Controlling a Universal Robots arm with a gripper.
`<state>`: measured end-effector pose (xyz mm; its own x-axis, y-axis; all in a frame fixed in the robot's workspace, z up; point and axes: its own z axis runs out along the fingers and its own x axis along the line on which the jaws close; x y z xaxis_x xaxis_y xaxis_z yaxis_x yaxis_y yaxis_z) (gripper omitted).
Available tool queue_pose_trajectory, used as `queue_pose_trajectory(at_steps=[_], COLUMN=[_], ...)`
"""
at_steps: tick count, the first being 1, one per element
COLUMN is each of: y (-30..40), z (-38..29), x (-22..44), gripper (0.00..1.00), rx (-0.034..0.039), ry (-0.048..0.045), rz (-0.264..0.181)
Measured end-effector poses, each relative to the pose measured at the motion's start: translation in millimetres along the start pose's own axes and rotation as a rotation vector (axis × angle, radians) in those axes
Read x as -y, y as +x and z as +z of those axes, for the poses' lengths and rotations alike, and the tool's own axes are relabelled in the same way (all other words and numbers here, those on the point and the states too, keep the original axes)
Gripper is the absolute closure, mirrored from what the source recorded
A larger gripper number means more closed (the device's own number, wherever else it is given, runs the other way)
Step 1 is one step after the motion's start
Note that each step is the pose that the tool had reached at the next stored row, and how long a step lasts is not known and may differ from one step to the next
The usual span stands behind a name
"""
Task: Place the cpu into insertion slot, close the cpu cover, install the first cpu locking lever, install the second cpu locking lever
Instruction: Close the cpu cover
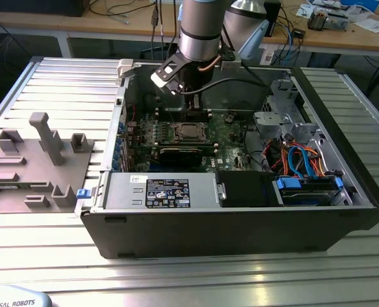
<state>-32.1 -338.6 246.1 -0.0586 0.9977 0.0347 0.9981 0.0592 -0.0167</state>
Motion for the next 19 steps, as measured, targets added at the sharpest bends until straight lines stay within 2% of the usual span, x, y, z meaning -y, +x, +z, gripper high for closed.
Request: queue_pose_trajectory(at_steps=[5,19], y=[0.1,-0.2], z=[-3.7,-5.5], x=[0.1,0.1], gripper=[0.89,0.89], rx=[-0.0007,-0.0012], ry=[0.0,0.0], rz=[0.0,0.0])
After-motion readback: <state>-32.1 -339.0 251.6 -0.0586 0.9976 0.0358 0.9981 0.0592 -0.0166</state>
